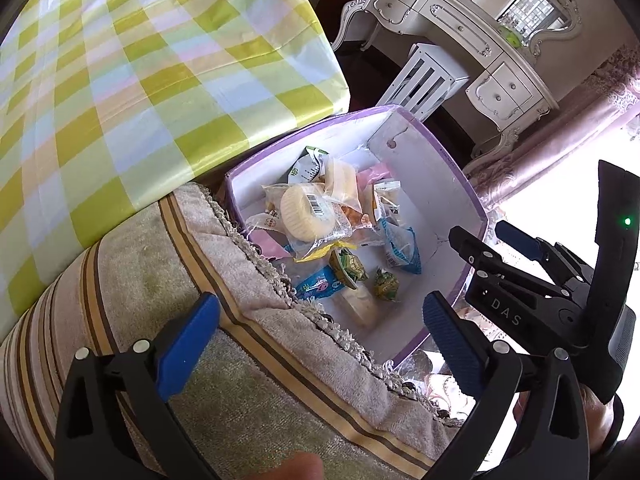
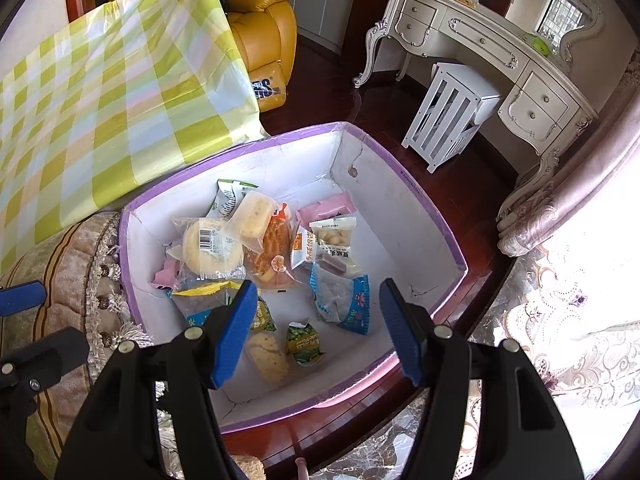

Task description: Organize snacks

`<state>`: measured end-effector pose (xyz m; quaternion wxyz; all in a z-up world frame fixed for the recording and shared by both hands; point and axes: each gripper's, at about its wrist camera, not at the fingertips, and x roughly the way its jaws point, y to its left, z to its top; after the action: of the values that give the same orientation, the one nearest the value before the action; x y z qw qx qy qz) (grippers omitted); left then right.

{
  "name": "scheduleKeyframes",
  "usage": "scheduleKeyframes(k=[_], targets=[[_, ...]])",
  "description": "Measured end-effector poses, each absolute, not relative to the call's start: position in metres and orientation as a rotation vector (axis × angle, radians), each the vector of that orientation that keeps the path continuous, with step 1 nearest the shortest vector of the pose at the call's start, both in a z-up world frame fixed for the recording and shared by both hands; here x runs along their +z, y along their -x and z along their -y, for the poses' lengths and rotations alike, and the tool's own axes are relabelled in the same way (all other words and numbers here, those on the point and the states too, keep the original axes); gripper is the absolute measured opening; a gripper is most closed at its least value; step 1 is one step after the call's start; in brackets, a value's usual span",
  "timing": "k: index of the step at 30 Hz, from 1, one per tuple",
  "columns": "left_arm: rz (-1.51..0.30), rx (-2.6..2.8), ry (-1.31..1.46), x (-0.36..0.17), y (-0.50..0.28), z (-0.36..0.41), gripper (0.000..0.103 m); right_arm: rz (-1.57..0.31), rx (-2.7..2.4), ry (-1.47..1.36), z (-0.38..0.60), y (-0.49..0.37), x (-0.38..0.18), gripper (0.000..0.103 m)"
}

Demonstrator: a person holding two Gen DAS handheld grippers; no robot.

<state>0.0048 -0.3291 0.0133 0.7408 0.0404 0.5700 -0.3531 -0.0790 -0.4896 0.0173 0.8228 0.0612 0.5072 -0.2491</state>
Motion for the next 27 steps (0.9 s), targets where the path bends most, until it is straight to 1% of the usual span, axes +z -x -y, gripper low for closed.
scheduleKeyframes(k=[27], targets=[[-1.248, -0.773, -0.090, 0.0121, -0.0049, 0.3298, 0.099, -1.081, -0.524, -0.128, 0.4900, 0.0776, 0.0164, 0.065]])
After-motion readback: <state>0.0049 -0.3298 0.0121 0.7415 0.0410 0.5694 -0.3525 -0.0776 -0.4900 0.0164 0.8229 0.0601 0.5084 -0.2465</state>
